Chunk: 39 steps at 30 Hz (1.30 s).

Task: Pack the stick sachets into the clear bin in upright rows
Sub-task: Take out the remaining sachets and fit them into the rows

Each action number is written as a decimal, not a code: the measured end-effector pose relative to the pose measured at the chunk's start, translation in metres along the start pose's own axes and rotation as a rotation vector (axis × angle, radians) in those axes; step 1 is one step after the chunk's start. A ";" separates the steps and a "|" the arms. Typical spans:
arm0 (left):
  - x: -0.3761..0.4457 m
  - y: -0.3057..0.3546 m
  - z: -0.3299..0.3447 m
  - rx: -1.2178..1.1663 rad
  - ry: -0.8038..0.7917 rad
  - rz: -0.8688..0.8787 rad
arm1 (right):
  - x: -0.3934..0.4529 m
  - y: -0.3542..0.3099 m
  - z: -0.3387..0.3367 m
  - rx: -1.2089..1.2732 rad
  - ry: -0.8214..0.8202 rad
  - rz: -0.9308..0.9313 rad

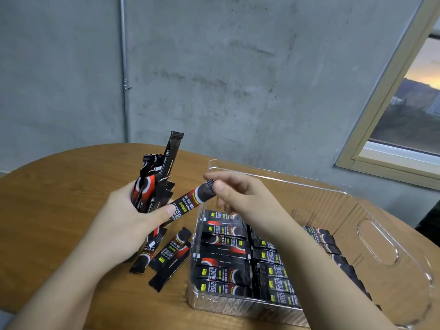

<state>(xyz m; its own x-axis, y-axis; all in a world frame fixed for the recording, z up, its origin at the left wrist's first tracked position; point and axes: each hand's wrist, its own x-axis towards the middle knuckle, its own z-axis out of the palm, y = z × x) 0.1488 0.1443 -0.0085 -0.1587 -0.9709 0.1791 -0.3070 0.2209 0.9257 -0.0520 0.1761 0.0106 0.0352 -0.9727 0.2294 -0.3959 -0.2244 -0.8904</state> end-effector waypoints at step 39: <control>0.001 -0.015 0.005 0.122 -0.125 0.034 | 0.011 0.080 -0.006 -0.866 -0.162 0.386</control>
<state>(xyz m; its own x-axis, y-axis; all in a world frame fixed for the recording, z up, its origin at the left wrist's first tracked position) 0.1484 0.1403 -0.0243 -0.2839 -0.9455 0.1596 -0.4101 0.2702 0.8711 -0.0892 0.1476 -0.0558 -0.1386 -0.9812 -0.1340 -0.9447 0.1716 -0.2795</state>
